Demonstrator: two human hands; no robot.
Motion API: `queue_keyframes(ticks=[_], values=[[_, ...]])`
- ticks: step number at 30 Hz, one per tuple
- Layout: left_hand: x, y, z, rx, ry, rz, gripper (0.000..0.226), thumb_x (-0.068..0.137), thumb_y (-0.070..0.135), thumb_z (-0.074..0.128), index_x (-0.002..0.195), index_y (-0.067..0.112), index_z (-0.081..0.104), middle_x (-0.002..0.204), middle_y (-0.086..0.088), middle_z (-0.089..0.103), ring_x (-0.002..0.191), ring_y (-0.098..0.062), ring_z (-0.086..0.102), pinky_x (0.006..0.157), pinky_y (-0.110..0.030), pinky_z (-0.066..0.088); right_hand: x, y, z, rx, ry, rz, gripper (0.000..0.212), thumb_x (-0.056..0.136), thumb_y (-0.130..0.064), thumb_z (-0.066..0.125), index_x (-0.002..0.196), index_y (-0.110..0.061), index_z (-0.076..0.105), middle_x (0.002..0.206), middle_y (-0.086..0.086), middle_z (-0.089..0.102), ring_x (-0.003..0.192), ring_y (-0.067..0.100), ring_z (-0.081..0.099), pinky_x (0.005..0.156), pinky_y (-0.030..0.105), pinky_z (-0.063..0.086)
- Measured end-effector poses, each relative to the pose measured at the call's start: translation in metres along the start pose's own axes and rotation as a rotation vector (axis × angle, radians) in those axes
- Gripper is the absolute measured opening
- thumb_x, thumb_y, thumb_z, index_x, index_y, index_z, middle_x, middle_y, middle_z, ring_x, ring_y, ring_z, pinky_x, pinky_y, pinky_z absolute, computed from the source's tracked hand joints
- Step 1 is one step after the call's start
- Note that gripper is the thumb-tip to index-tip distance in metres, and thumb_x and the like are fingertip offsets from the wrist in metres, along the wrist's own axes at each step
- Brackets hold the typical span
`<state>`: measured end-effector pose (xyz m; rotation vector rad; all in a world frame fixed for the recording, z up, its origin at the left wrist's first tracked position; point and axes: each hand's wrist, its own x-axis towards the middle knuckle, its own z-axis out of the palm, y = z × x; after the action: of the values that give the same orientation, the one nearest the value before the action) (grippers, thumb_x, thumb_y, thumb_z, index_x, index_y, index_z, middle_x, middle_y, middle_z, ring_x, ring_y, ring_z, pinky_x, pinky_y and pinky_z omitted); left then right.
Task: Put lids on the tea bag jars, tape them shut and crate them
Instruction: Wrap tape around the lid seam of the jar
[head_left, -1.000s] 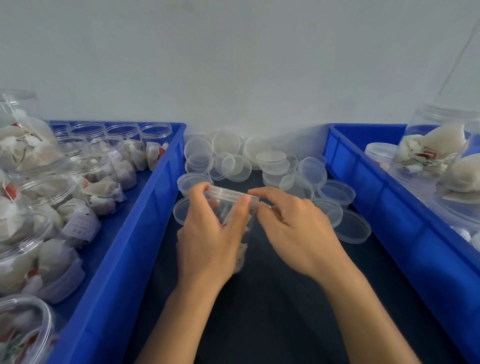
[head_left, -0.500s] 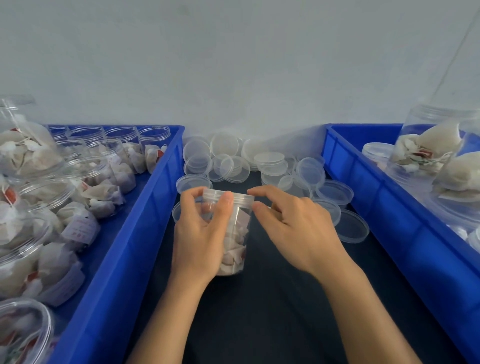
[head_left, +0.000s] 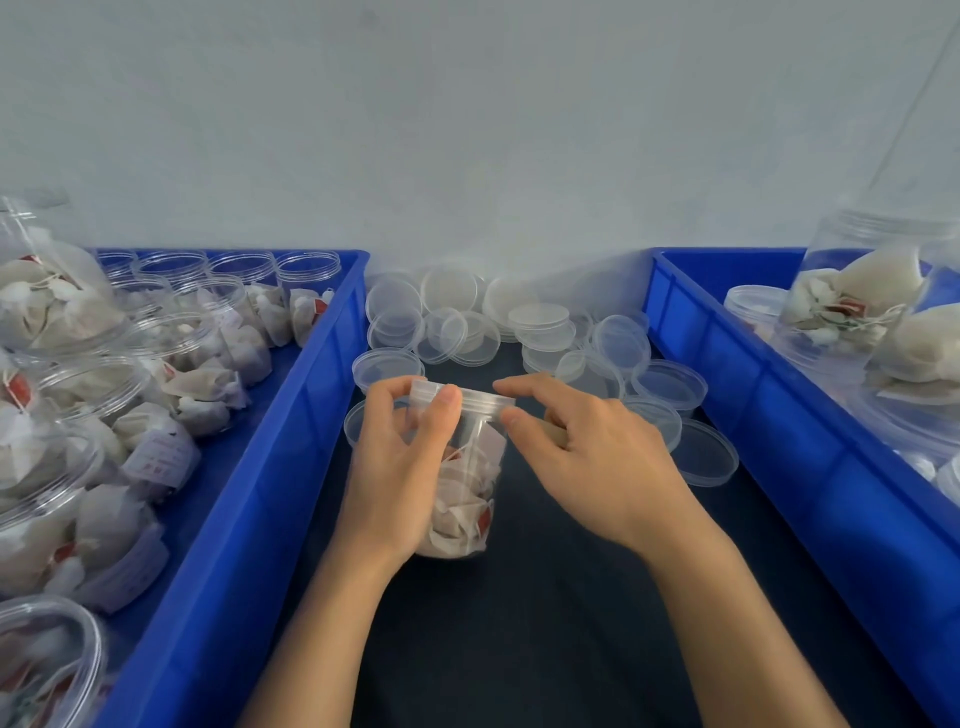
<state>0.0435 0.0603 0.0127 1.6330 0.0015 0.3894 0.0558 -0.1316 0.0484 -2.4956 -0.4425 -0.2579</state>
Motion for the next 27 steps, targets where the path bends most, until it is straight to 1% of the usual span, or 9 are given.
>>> queue_keyframes(ticks=[3, 6, 9, 12, 14, 18, 21, 24, 27], values=[[0.000, 0.001, 0.000, 0.006, -0.036, -0.021, 0.048, 0.086, 0.073, 0.057, 0.119, 0.038, 0.053, 0.109, 0.020, 0.072, 0.101, -0.006, 0.074, 0.081, -0.028, 0.058, 0.000, 0.001, 0.000, 0.027, -0.047, 0.013, 0.033, 0.102, -0.068, 0.034, 0.132, -0.062, 0.048, 0.074, -0.030, 0.065, 0.080, 0.001, 0.062, 0.076, 0.032, 0.047], [-0.005, 0.003, 0.002, 0.014, -0.016, -0.009, 0.053, 0.081, 0.079, 0.057, 0.118, 0.042, 0.046, 0.109, 0.023, 0.071, 0.097, -0.003, 0.074, 0.073, -0.021, 0.059, 0.001, 0.000, 0.000, 0.054, -0.042, 0.021, 0.034, 0.102, -0.068, 0.036, 0.133, -0.061, 0.050, 0.074, -0.034, 0.065, 0.083, 0.000, 0.062, 0.076, 0.031, 0.046], [-0.010, 0.005, 0.005, 0.201, 0.060, 0.017, 0.055, 0.075, 0.086, 0.058, 0.112, 0.048, 0.042, 0.110, 0.013, 0.068, 0.094, -0.003, 0.072, 0.072, -0.025, 0.057, 0.000, -0.004, 0.001, 0.058, -0.006, 0.021, 0.035, 0.101, -0.069, 0.038, 0.133, -0.063, 0.050, 0.083, -0.037, 0.066, 0.094, -0.003, 0.063, 0.075, 0.024, 0.044], [-0.012, 0.005, 0.006, 0.469, 0.216, 0.136, 0.061, 0.074, 0.090, 0.054, 0.115, 0.044, 0.054, 0.111, 0.018, 0.058, 0.094, 0.001, 0.061, 0.073, -0.023, 0.048, -0.001, -0.009, 0.001, 0.039, 0.024, 0.014, 0.039, 0.100, -0.068, 0.040, 0.135, -0.060, 0.053, 0.074, -0.035, 0.065, 0.091, -0.002, 0.065, 0.078, 0.028, 0.051], [-0.014, 0.008, 0.006, 0.524, 0.246, 0.170, 0.069, 0.076, 0.090, 0.050, 0.120, 0.039, 0.063, 0.111, 0.019, 0.060, 0.096, 0.004, 0.061, 0.075, -0.019, 0.047, -0.002, -0.012, 0.001, 0.031, 0.047, 0.019, 0.044, 0.098, -0.069, 0.039, 0.138, -0.056, 0.055, 0.070, -0.031, 0.066, 0.083, -0.001, 0.067, 0.081, 0.033, 0.056], [-0.015, 0.010, 0.008, 0.430, 0.213, 0.080, 0.080, 0.074, 0.089, 0.048, 0.139, 0.044, 0.059, 0.123, 0.023, 0.066, 0.110, 0.009, 0.062, 0.088, -0.025, 0.055, -0.006, -0.021, 0.004, -0.034, 0.145, -0.007, 0.052, 0.097, -0.068, 0.037, 0.139, -0.048, 0.060, 0.065, -0.020, 0.064, 0.070, 0.004, 0.064, 0.075, 0.034, 0.057], [-0.015, 0.011, 0.012, 0.392, 0.170, 0.040, 0.074, 0.073, 0.093, 0.045, 0.133, 0.050, 0.041, 0.113, 0.029, 0.059, 0.094, 0.021, 0.059, 0.071, -0.014, 0.043, -0.007, -0.028, 0.009, -0.046, 0.136, -0.020, 0.052, 0.099, -0.064, 0.035, 0.143, -0.046, 0.057, 0.057, -0.017, 0.053, 0.062, 0.007, 0.056, 0.072, 0.036, 0.055], [-0.013, 0.008, 0.012, 0.396, 0.179, 0.063, 0.078, 0.078, 0.097, 0.041, 0.137, 0.046, 0.038, 0.112, 0.024, 0.062, 0.092, 0.010, 0.062, 0.067, -0.015, 0.043, -0.006, -0.025, 0.009, -0.018, 0.074, -0.008, 0.047, 0.104, -0.048, 0.037, 0.149, -0.046, 0.049, 0.058, -0.014, 0.054, 0.069, 0.010, 0.058, 0.081, 0.040, 0.054], [-0.009, 0.003, 0.010, 0.363, 0.203, 0.062, 0.078, 0.079, 0.096, 0.040, 0.137, 0.043, 0.043, 0.117, 0.020, 0.066, 0.098, 0.005, 0.064, 0.072, -0.021, 0.048, -0.005, -0.020, 0.005, 0.036, 0.039, -0.010, 0.044, 0.106, -0.037, 0.039, 0.146, -0.052, 0.047, 0.060, -0.013, 0.057, 0.069, 0.012, 0.059, 0.079, 0.039, 0.054]])
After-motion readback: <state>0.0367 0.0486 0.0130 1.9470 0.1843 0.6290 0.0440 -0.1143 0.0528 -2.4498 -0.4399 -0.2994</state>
